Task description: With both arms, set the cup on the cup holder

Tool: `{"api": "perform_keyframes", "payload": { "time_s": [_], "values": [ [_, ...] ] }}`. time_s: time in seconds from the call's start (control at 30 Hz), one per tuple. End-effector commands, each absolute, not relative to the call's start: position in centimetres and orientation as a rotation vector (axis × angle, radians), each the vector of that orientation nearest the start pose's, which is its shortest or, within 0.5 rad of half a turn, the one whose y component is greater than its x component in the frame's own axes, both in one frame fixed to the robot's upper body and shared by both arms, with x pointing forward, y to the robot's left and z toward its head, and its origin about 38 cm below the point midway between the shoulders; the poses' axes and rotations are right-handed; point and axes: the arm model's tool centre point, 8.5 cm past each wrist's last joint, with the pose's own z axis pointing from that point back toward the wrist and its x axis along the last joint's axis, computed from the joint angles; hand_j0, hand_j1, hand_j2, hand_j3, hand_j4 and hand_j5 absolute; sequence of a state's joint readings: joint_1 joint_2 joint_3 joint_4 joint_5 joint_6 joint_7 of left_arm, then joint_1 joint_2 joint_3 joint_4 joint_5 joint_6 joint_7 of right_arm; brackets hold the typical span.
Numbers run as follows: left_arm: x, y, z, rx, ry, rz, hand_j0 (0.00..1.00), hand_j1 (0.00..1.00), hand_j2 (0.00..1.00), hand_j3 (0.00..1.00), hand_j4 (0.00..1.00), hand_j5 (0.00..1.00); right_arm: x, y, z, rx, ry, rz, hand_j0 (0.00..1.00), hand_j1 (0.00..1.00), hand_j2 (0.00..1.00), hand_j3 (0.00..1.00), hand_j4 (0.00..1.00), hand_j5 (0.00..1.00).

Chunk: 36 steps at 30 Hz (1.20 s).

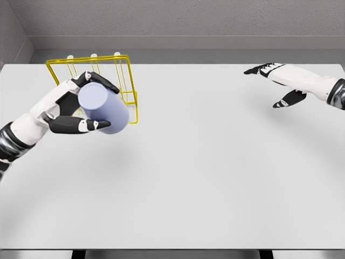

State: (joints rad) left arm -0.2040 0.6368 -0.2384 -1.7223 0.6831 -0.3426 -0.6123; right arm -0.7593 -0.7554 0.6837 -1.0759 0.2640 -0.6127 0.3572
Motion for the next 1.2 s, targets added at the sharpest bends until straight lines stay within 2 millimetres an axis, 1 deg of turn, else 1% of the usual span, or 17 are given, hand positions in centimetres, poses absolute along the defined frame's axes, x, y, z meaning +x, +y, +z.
{"api": "perform_keyframes", "payload": {
  "time_s": [0.0,0.07,0.17,0.23,0.27,0.33,0.5,0.6,0.7,0.77,0.8,0.83,0.93,1.03,1.07,1.13,1.17],
  "values": [
    [36.6,28.5,23.1,-0.619,-1.947,-0.866,0.35,0.35,0.35,0.35,0.35,0.35,48.6,-35.4,20.5,-0.428,-1.49,1.71,1.0,1.0,1.0,1.0,1.0,1.0],
    [36.7,28.5,23.3,-0.617,-1.949,-0.868,0.35,0.35,0.35,0.35,0.35,0.35,48.6,-35.5,20.5,-0.429,-1.49,1.708,1.0,1.0,1.0,1.0,1.0,1.0],
    [37.5,28.7,24.3,-0.605,-1.951,-0.872,0.35,0.35,0.35,0.35,0.35,0.35,48.6,-35.5,20.5,-0.429,-1.489,1.708,1.0,1.0,1.0,1.0,1.0,1.0],
    [38.2,29.1,25.4,-0.582,-1.95,-0.891,0.35,0.35,0.35,0.35,0.35,0.35,48.6,-35.6,20.6,-0.43,-1.487,1.708,1.0,1.0,1.0,1.0,1.0,1.0],
    [38.3,29.2,25.3,-0.578,-1.948,-0.887,0.35,0.35,0.35,0.35,0.35,0.35,48.6,-35.6,20.6,-0.43,-1.487,1.708,1.0,1.0,1.0,1.0,1.0,1.0],
    [38.6,29.6,25.8,-0.559,-1.954,-0.888,0.35,0.35,0.35,0.35,0.35,0.35,48.6,-35.5,20.5,-0.429,-1.486,1.711,1.0,1.0,1.0,1.0,1.0,1.0],
    [40.0,30.8,25.7,-0.52,-1.937,-0.857,0.35,0.35,0.35,0.35,0.35,0.35,48.7,-36.0,20.4,-0.433,-1.477,1.699,1.0,1.0,1.0,1.0,1.0,1.0],
    [41.0,31.6,26.1,-0.49,-1.94,-0.843,0.35,0.35,0.35,0.35,0.35,0.35,48.7,-35.9,20.4,-0.432,-1.479,1.7,1.0,1.0,1.0,1.0,1.0,1.0],
    [42.0,32.2,26.4,-0.465,-1.926,-0.827,0.35,0.35,0.35,0.35,0.35,0.35,48.6,-36.3,20.5,-0.44,-1.471,1.7,1.0,1.0,1.0,1.0,1.0,1.0],
    [42.4,32.9,25.9,-0.447,-1.905,-0.806,0.35,0.35,0.35,0.35,0.35,0.35,48.6,-36.4,20.6,-0.442,-1.47,1.7,1.0,1.0,1.0,1.0,1.0,1.0],
    [42.6,32.9,26.4,-0.444,-1.912,-0.812,0.35,0.35,0.35,0.35,0.35,0.35,48.6,-36.3,20.6,-0.442,-1.47,1.703,1.0,1.0,1.0,1.0,1.0,1.0],
    [42.7,32.9,26.4,-0.442,-1.906,-0.808,0.35,0.35,0.35,0.35,0.35,0.35,48.6,-36.3,20.6,-0.442,-1.47,1.703,1.0,1.0,1.0,1.0,1.0,1.0],
    [43.1,33.7,25.9,-0.424,-1.893,-0.786,0.35,0.35,0.35,0.35,0.35,0.35,48.6,-36.3,20.5,-0.441,-1.471,1.703,1.0,1.0,1.0,1.0,1.0,1.0],
    [43.4,33.8,25.5,-0.422,-1.883,-0.772,0.35,0.35,0.35,0.35,0.35,0.35,48.6,-36.1,20.5,-0.438,-1.472,1.705,1.0,1.0,1.0,1.0,1.0,1.0],
    [43.6,33.9,25.8,-0.416,-1.886,-0.774,0.35,0.35,0.35,0.35,0.35,0.35,48.6,-36.0,20.4,-0.435,-1.473,1.707,1.0,1.0,1.0,1.0,1.0,1.0],
    [43.9,34.0,25.3,-0.413,-1.877,-0.761,0.35,0.35,0.35,0.35,0.35,0.35,48.7,-35.9,20.4,-0.435,-1.473,1.708,1.0,1.0,1.0,1.0,1.0,1.0],
    [44.1,33.9,25.6,-0.414,-1.875,-0.764,0.35,0.35,0.35,0.35,0.35,0.35,48.7,-36.0,20.5,-0.437,-1.471,1.708,1.0,1.0,1.0,1.0,1.0,1.0]
  ]
}}
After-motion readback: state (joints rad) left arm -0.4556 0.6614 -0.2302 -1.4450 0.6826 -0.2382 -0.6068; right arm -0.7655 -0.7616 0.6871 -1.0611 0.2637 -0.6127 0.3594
